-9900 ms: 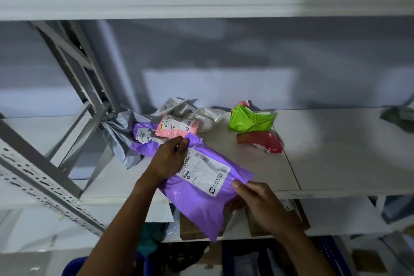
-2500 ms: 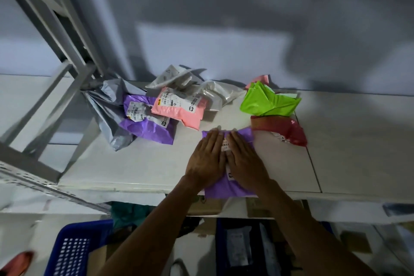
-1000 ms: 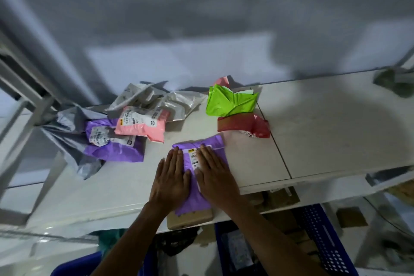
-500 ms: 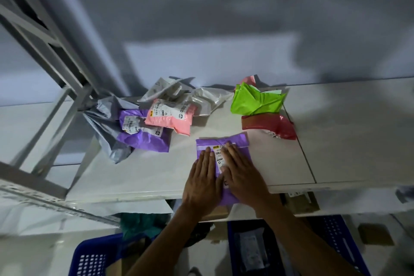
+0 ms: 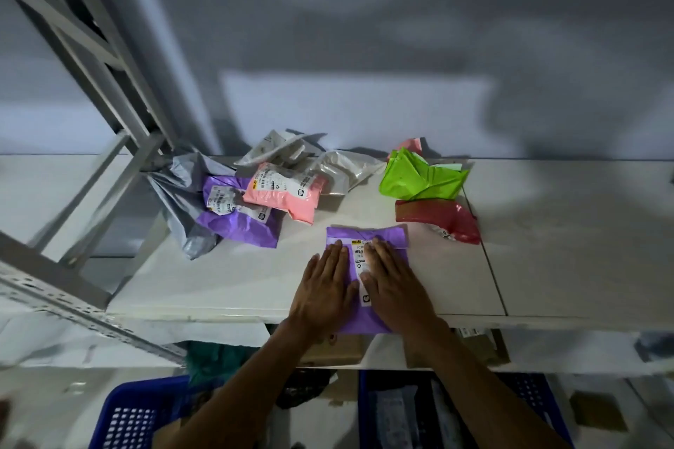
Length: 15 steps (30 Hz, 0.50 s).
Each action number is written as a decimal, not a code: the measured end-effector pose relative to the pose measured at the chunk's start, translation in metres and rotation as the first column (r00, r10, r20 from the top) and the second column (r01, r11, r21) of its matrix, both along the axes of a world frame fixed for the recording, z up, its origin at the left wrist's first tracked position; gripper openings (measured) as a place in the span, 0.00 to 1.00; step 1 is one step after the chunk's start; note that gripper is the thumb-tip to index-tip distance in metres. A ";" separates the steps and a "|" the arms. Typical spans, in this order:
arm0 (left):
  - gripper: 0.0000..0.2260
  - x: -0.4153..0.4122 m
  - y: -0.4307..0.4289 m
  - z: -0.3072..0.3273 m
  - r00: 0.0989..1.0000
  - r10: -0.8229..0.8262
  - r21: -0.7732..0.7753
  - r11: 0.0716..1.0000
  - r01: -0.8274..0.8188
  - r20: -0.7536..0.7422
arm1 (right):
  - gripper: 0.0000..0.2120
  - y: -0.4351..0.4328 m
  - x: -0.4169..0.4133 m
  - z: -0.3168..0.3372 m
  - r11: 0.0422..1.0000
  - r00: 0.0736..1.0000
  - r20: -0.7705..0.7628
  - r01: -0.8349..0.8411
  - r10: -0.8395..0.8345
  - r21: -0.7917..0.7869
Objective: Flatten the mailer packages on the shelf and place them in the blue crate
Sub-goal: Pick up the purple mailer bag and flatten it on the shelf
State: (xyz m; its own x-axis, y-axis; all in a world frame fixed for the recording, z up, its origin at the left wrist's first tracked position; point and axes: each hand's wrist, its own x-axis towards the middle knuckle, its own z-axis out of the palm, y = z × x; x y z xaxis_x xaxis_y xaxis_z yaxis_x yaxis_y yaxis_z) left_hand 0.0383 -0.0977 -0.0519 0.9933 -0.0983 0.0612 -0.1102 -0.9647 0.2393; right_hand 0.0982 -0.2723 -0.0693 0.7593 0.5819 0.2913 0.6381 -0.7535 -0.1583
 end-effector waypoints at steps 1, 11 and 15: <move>0.32 0.000 -0.003 0.003 1.000 -0.012 -0.006 1.000 0.012 0.023 | 0.25 -0.004 0.000 0.004 1.000 1.000 0.012 0.014 -0.014 0.014; 0.26 -0.029 -0.042 -0.012 0.976 -0.156 -0.058 0.984 0.166 0.153 | 0.19 -0.036 0.020 0.050 0.977 0.984 0.059 0.158 -0.167 0.145; 0.27 -0.021 -0.036 -0.010 0.976 -0.185 -0.061 0.979 0.193 0.113 | 0.20 -0.057 0.041 0.074 0.929 0.922 0.169 0.318 -0.349 0.187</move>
